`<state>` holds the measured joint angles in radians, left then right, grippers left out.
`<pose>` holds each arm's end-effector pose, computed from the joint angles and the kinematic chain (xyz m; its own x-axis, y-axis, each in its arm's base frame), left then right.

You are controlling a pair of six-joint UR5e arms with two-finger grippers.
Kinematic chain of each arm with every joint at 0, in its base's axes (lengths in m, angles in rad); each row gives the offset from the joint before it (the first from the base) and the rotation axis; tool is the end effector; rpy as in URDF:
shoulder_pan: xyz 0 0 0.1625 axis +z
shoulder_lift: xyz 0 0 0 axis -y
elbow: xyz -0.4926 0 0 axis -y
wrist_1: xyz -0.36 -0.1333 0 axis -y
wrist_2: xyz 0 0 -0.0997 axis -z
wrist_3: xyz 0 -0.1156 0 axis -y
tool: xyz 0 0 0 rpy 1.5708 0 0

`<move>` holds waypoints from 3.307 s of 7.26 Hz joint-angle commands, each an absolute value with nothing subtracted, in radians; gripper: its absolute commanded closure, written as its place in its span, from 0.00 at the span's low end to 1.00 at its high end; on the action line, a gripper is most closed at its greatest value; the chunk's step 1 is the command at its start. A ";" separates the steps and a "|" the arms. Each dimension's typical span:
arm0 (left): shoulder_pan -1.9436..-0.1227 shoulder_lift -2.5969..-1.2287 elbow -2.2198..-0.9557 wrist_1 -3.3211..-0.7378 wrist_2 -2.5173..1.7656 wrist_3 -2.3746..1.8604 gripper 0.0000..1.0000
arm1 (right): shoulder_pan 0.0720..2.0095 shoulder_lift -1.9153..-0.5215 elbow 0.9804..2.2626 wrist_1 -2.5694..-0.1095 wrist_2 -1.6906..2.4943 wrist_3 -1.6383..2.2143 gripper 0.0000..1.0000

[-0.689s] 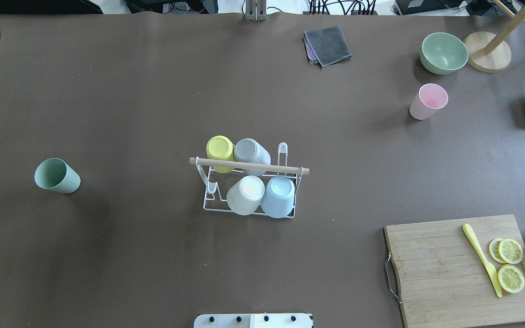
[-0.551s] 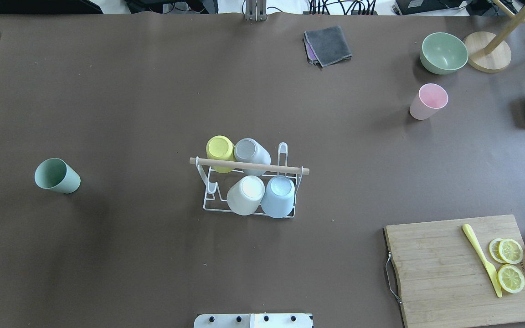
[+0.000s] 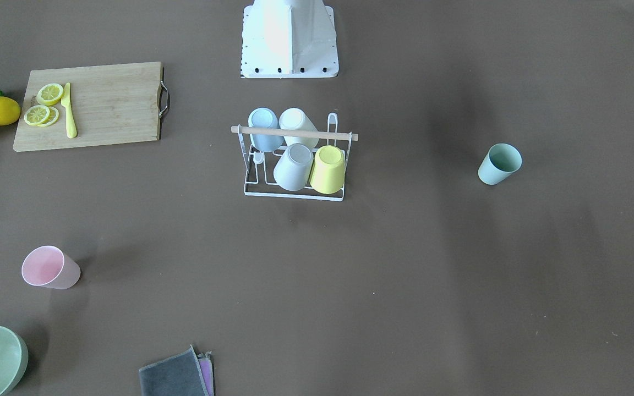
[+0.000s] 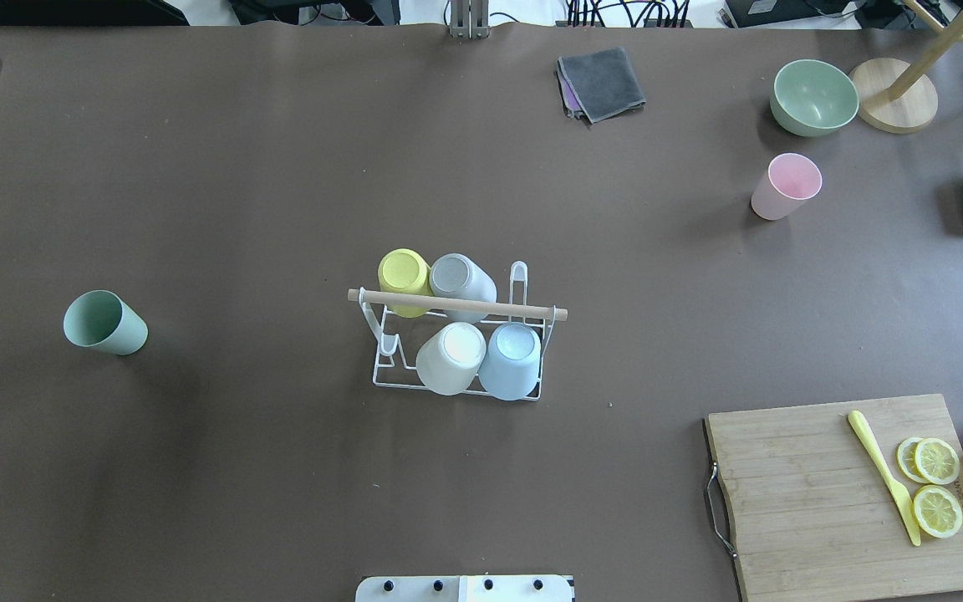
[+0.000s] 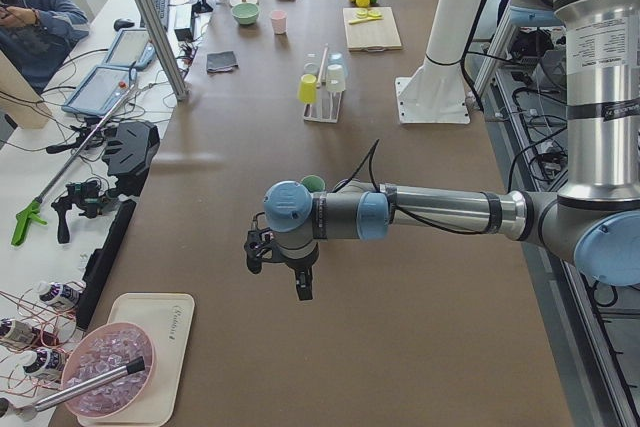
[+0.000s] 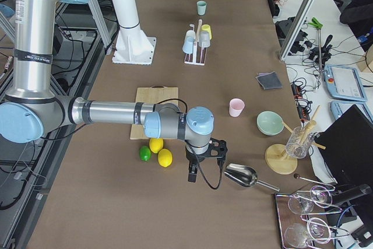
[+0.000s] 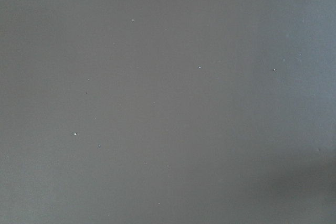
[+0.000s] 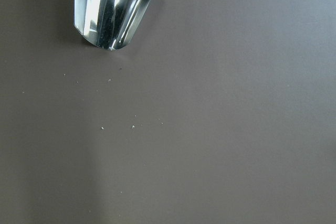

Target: Place cup on cup holder

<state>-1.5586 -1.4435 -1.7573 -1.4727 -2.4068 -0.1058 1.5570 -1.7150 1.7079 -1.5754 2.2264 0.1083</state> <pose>-0.0427 -0.3940 0.7111 0.6683 -0.1261 -0.7332 0.0587 0.9914 -0.1170 0.0575 -0.3887 0.7453 0.7895 0.1043 0.6048 -0.0720 0.9944 -0.0775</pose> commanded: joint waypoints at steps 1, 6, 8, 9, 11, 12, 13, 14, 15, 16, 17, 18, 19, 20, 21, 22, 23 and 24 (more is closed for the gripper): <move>-1.559 -1.445 -1.761 -1.451 -2.407 -0.106 0.02 | 1.557 -1.715 1.703 -1.575 2.227 0.109 0.00; -1.560 -1.448 -1.763 -1.434 -2.407 -0.106 0.02 | 1.557 -1.712 1.701 -1.575 2.226 0.109 0.00; -1.560 -1.448 -1.764 -1.433 -2.407 -0.106 0.02 | 1.557 -1.712 1.701 -1.575 2.227 0.109 0.00; -1.560 -1.448 -1.763 -1.433 -2.407 -0.106 0.02 | 1.557 -1.712 1.701 -1.575 2.227 0.109 0.00; -1.559 -1.450 -1.763 -1.433 -2.407 -0.106 0.02 | 1.557 -1.709 1.701 -1.575 2.221 0.109 0.00; -1.559 -1.450 -1.764 -1.433 -2.407 -0.106 0.02 | 1.557 -1.706 1.695 -1.575 2.221 0.107 0.00; -1.559 -1.448 -1.764 -1.433 -2.407 -0.106 0.02 | 1.557 -1.706 1.694 -1.575 2.223 0.103 0.00; -1.559 -1.451 -1.760 -1.434 -2.408 -0.106 0.02 | 1.555 -1.706 1.694 -1.574 2.221 0.104 0.00; -1.559 -1.451 -1.758 -1.433 -2.408 -0.106 0.02 | 1.555 -1.704 1.694 -1.575 2.223 0.106 0.00; -1.555 -1.454 -1.753 -1.434 -2.424 -0.106 0.02 | 1.557 -1.704 1.692 -1.574 2.223 0.107 0.00; -1.555 -1.459 -1.756 -1.434 -2.434 -0.106 0.02 | 1.557 -1.704 1.695 -1.574 2.223 0.109 0.00; -1.560 -1.450 -1.803 -1.445 -2.427 -0.106 0.02 | 1.557 -1.704 1.698 -1.574 2.224 0.109 0.00; -1.559 -1.462 -1.801 -1.439 -2.430 -0.113 0.02 | 1.557 -1.704 1.701 -1.574 2.226 0.109 0.00; -1.559 -1.459 -1.818 -1.439 -2.431 -0.115 0.02 | 1.557 -1.692 1.700 -1.575 2.224 0.104 0.00; -1.559 -1.459 -1.812 -1.437 -2.431 -0.107 0.02 | 1.557 -1.660 1.688 -1.580 2.223 0.101 0.00; -1.530 -1.474 -1.815 -1.437 -2.425 -0.106 0.02 | 1.554 -1.625 1.663 -1.585 2.229 0.109 0.00; -1.449 -1.520 -1.800 -1.413 -2.421 -0.109 0.02 | 1.545 -1.576 1.642 -1.589 2.230 0.126 0.00; -1.398 -1.640 -1.748 -1.332 -2.419 -0.106 0.02 | 1.528 -1.516 1.641 -1.600 2.232 0.179 0.00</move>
